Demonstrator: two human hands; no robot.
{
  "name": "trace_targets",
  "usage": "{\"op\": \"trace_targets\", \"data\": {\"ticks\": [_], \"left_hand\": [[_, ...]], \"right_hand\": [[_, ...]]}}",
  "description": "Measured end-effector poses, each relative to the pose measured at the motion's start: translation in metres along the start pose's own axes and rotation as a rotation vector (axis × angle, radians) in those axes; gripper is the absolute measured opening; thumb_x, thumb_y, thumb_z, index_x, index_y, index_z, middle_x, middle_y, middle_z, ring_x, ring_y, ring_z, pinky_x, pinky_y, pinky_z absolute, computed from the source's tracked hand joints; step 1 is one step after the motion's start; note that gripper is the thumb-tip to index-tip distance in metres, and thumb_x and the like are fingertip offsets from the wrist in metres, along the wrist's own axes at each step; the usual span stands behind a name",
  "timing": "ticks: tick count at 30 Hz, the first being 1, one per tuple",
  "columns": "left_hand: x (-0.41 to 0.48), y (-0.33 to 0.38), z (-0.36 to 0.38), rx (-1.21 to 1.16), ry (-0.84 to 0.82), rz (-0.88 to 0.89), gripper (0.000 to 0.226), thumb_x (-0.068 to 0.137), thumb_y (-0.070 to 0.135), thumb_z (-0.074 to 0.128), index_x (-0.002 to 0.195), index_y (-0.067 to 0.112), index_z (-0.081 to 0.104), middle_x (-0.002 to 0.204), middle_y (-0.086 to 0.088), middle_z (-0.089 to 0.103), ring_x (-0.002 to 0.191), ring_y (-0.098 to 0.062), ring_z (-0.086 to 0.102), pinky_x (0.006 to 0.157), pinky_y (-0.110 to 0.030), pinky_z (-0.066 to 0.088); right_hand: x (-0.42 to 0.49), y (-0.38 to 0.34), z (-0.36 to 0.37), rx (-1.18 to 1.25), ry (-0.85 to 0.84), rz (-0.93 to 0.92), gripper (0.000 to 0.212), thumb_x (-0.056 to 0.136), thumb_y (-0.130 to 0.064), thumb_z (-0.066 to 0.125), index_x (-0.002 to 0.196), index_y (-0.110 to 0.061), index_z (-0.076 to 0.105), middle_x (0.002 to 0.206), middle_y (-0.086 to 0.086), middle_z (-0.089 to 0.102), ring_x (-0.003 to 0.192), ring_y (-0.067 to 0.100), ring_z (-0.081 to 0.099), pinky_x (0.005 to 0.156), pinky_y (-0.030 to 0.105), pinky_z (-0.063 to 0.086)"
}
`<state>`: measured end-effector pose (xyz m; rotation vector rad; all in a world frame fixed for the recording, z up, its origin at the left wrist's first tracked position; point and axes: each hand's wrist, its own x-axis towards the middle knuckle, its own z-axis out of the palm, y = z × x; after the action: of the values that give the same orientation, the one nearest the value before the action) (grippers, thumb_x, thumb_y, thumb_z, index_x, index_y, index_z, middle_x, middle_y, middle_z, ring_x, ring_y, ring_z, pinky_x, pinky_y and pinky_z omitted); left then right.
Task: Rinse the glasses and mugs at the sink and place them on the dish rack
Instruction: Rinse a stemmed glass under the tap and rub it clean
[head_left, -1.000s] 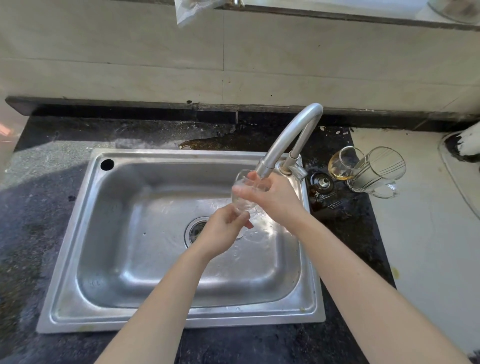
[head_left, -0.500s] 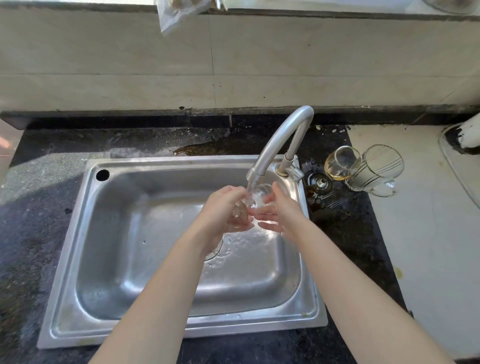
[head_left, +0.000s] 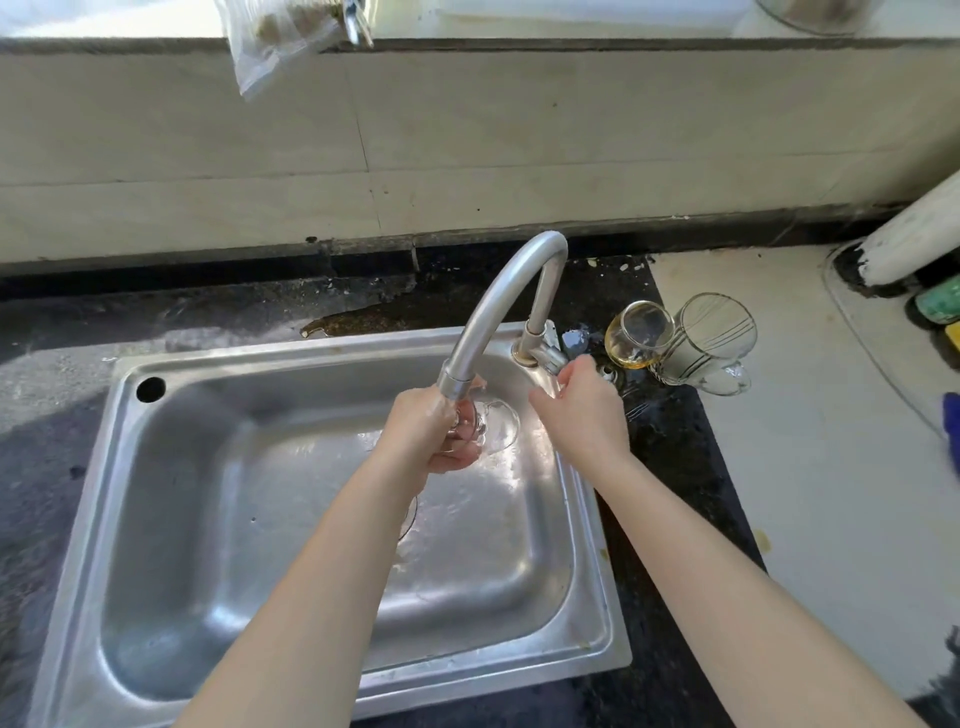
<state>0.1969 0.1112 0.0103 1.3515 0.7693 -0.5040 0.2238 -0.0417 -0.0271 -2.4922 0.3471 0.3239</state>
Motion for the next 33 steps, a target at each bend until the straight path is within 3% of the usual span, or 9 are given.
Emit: {"op": "trace_targets", "data": {"ticks": [3,6,9,13,18,23,27,30,33], "left_hand": [[0.001,-0.001,-0.002,0.013,0.031,-0.015,0.025,0.089,0.025,0.061,0.067,0.013,0.060,0.045,-0.001,0.043,0.043,-0.016,0.038,0.053,-0.025,0.049],[0.001,-0.002,-0.003,0.030,0.063,-0.021,0.022,0.093,0.022,0.052,0.074,0.014,0.061,0.041,0.003,0.048,0.039,-0.013,0.047,0.066,-0.031,0.055],[-0.002,-0.003,-0.004,0.003,0.063,-0.017,0.020,0.092,0.018,0.048,0.077,0.017,0.060,0.044,0.002,0.049,0.033,-0.010,0.048,0.074,-0.033,0.053],[-0.007,-0.007,-0.008,-0.108,0.041,-0.038,0.020,0.091,0.025,0.052,0.073,0.017,0.056,0.043,0.001,0.048,0.029,-0.011,0.043,0.073,-0.033,0.049],[-0.009,-0.009,-0.015,-0.104,0.073,-0.072,0.028,0.088,0.036,0.058,0.069,0.015,0.058,0.043,0.001,0.050,0.032,-0.012,0.049,0.086,-0.037,0.051],[-0.012,-0.013,-0.024,-0.108,0.105,-0.055,0.023,0.086,0.033,0.060,0.074,0.014,0.055,0.043,0.001,0.052,0.035,-0.015,0.053,0.078,-0.034,0.049],[-0.015,-0.016,-0.032,-0.099,0.113,-0.054,0.024,0.086,0.032,0.060,0.073,0.012,0.054,0.046,-0.001,0.051,0.035,-0.016,0.054,0.074,-0.032,0.050],[-0.020,-0.019,-0.033,-0.078,0.099,-0.064,0.025,0.084,0.033,0.060,0.072,0.011,0.054,0.045,-0.001,0.051,0.036,-0.016,0.054,0.071,-0.031,0.048],[-0.029,-0.022,-0.029,-0.054,0.075,-0.067,0.028,0.084,0.033,0.060,0.068,0.011,0.055,0.044,-0.001,0.051,0.037,-0.017,0.053,0.065,-0.028,0.049]], "right_hand": [[0.003,-0.005,-0.001,-0.210,0.083,-0.137,0.028,0.093,-0.030,0.056,0.111,-0.013,0.042,0.107,0.006,0.051,0.087,0.026,0.059,0.071,0.040,0.051],[0.012,-0.008,0.001,-0.411,0.010,-0.250,0.032,0.099,-0.020,0.045,0.128,-0.009,0.042,0.124,0.011,0.048,0.100,0.030,0.060,0.075,0.038,0.047],[0.018,-0.011,-0.004,-0.497,-0.082,-0.277,0.027,0.095,-0.006,0.042,0.121,-0.006,0.050,0.119,0.013,0.053,0.103,0.034,0.058,0.075,0.038,0.043],[0.026,-0.013,-0.012,-0.504,-0.098,-0.296,0.031,0.092,-0.002,0.045,0.123,-0.006,0.044,0.114,0.015,0.058,0.101,0.036,0.060,0.069,0.037,0.039],[0.040,-0.016,-0.017,-0.497,-0.097,-0.257,0.032,0.092,-0.003,0.046,0.124,-0.006,0.043,0.115,0.017,0.059,0.105,0.037,0.058,0.069,0.036,0.039],[0.037,-0.020,-0.011,-0.460,-0.108,-0.213,0.032,0.092,-0.003,0.046,0.125,-0.007,0.046,0.120,0.014,0.057,0.107,0.035,0.057,0.073,0.039,0.042],[0.012,-0.014,-0.012,-0.374,0.024,-0.270,0.034,0.094,-0.010,0.046,0.128,-0.011,0.045,0.124,0.010,0.043,0.094,0.032,0.058,0.066,0.037,0.040],[-0.017,-0.006,0.000,-0.250,-0.104,-0.451,0.042,0.092,-0.019,0.055,0.133,-0.018,0.046,0.138,0.003,0.037,0.113,0.027,0.053,0.084,0.040,0.048],[-0.035,-0.002,0.020,-0.259,-0.322,-0.573,0.068,0.085,-0.027,0.068,0.144,-0.032,0.033,0.151,-0.001,0.024,0.136,0.021,0.032,0.105,0.038,0.040]]}}
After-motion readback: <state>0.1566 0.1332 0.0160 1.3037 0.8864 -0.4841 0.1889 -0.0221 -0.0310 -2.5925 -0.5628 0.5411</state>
